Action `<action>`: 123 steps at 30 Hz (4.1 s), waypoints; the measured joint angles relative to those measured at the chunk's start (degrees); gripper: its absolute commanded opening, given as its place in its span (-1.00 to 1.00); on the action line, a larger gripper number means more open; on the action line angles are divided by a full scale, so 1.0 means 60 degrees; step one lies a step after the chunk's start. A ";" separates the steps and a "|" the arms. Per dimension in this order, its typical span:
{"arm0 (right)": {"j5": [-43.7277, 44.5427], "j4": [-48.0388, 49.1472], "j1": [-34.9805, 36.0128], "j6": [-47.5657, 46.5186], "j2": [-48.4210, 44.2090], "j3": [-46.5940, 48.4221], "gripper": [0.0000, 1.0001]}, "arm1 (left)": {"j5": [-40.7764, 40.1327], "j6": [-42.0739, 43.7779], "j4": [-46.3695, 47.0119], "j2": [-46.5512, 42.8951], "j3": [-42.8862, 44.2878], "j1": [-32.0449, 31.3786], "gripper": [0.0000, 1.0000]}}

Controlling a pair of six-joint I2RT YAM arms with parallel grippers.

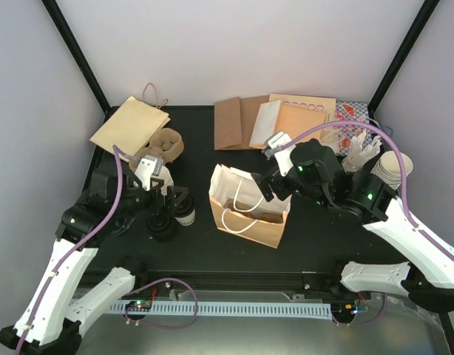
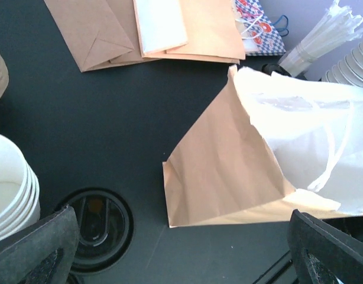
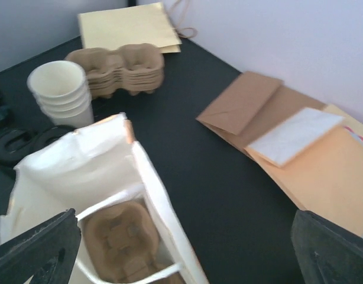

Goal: Pack the takeout coffee

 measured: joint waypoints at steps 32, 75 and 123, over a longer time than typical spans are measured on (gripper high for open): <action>0.1377 -0.0291 0.0000 0.1075 -0.0732 -0.1096 0.99 | -0.2841 -0.0419 -0.1745 0.1151 -0.1158 0.0004 0.98; 0.1559 -0.0204 0.0000 0.1045 -0.1315 -0.1610 0.99 | -0.4656 -0.1650 -0.0477 0.4823 -0.0987 -0.2102 0.60; 0.1563 -0.0142 0.0000 0.0765 -0.0801 -0.2018 1.00 | -0.4462 -0.0969 -0.2765 0.1730 0.3552 -0.2193 0.39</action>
